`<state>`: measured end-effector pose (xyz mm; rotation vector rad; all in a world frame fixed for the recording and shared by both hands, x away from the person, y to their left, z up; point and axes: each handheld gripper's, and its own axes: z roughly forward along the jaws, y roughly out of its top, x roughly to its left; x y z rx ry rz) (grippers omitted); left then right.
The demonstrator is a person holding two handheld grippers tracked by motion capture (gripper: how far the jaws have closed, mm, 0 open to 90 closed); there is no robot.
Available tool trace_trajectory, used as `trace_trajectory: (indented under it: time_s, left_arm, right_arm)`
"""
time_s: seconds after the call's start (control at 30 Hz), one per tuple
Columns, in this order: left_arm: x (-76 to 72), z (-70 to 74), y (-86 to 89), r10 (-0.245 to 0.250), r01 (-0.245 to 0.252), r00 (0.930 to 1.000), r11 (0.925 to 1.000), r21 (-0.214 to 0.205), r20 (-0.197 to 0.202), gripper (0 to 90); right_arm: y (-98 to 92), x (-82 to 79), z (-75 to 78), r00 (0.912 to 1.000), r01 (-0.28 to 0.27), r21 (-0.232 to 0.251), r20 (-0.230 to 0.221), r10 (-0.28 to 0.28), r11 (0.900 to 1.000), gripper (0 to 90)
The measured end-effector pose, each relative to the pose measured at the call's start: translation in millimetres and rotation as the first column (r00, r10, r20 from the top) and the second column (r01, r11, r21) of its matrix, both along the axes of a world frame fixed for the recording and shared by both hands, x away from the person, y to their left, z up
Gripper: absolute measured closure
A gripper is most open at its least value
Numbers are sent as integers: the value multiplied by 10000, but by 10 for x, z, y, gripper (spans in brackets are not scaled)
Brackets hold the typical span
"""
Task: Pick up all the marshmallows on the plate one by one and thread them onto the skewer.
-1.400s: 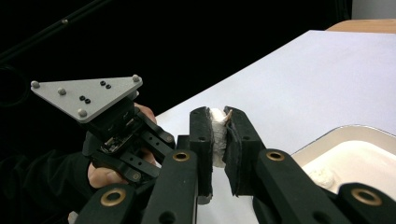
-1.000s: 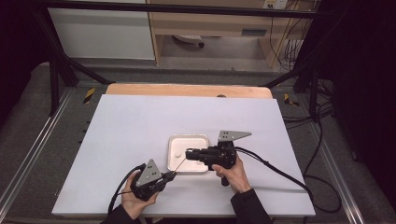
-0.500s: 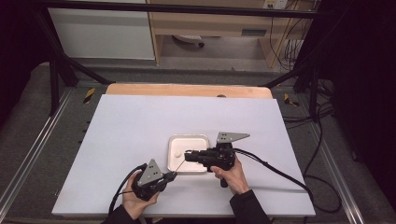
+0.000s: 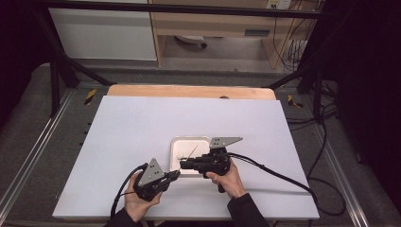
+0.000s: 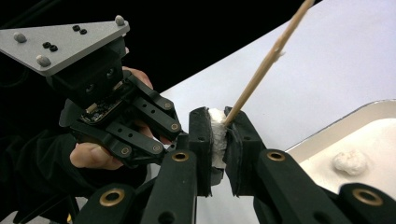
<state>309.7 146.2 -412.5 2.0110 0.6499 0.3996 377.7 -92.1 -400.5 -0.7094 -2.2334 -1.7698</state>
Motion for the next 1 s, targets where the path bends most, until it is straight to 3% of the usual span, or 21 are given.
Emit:
trace_trajectory:
  time_s: [1.0]
  left_arm:
    - [22, -41, -52, 28, -26, 9999, 9999, -155, 121, 890]
  right_arm:
    - [21, -25, -76, 9994, 147, -382, -300, -159, 9992, 795]
